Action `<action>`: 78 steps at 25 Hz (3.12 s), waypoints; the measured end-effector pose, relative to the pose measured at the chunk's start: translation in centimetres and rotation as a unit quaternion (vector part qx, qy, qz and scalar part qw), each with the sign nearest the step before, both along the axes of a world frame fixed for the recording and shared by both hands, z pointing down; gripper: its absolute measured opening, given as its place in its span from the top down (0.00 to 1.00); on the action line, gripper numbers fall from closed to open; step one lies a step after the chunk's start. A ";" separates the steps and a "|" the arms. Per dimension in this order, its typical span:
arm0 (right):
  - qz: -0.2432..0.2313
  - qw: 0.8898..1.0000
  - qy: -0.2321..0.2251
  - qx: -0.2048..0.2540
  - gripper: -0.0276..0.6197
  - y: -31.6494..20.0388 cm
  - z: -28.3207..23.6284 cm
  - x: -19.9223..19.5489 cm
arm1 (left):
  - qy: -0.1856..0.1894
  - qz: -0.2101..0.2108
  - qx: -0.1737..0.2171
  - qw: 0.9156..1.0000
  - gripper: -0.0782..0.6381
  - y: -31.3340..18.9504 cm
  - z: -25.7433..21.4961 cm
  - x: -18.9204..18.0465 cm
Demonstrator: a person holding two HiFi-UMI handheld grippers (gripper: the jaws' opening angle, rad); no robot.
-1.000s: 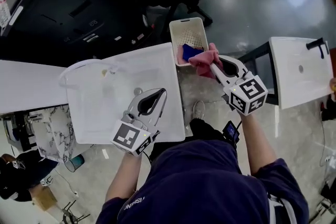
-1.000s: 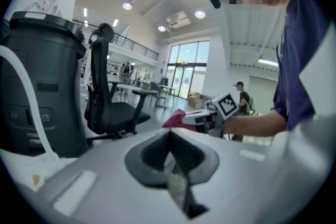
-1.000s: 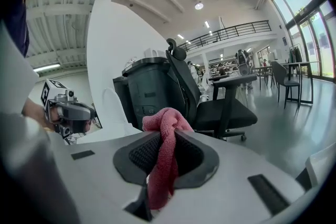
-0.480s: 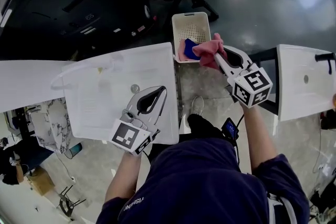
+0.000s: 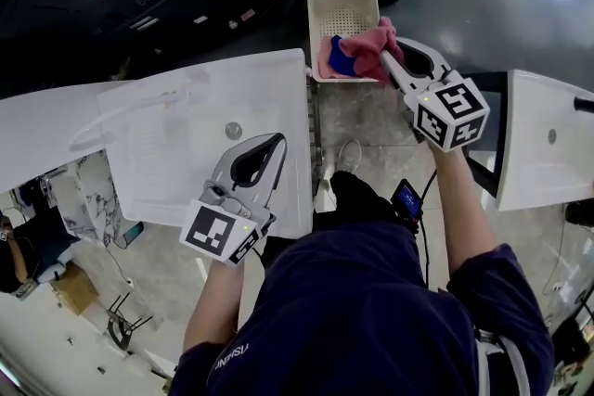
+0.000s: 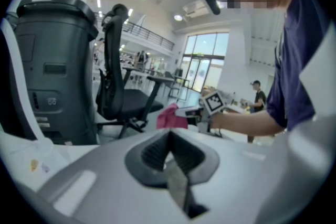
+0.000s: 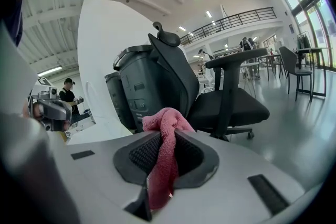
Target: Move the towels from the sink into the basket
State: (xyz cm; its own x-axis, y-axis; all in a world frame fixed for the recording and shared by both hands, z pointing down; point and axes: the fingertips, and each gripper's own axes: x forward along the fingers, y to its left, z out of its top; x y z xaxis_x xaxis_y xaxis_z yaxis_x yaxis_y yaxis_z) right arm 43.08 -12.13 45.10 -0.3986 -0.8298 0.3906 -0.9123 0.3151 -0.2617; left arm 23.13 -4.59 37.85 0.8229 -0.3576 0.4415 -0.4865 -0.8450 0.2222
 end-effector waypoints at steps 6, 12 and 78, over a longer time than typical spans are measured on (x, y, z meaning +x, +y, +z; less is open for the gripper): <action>-0.011 1.000 0.004 -0.013 0.86 -2.9 3.8 0.9 | -0.029 -0.007 -0.027 0.999 0.89 0.5 2.2 -0.5; -0.011 1.000 0.002 -0.028 0.86 -4.9 6.9 2.0 | -0.048 -0.018 -0.041 0.998 0.89 0.0 3.4 -0.6; 0.077 0.997 0.002 0.002 0.92 7.3 -2.2 -17.9 | 0.043 0.007 0.017 0.999 0.89 6.1 -0.6 -24.9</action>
State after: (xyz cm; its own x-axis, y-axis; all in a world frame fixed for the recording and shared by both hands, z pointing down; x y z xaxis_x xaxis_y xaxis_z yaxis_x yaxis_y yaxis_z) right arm 25.18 -4.87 42.86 -0.2649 -0.8822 0.3892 -0.9510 0.1724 -0.2565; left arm -1.82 1.53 37.30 0.8623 -0.3592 0.3569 -0.4550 -0.8590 0.2347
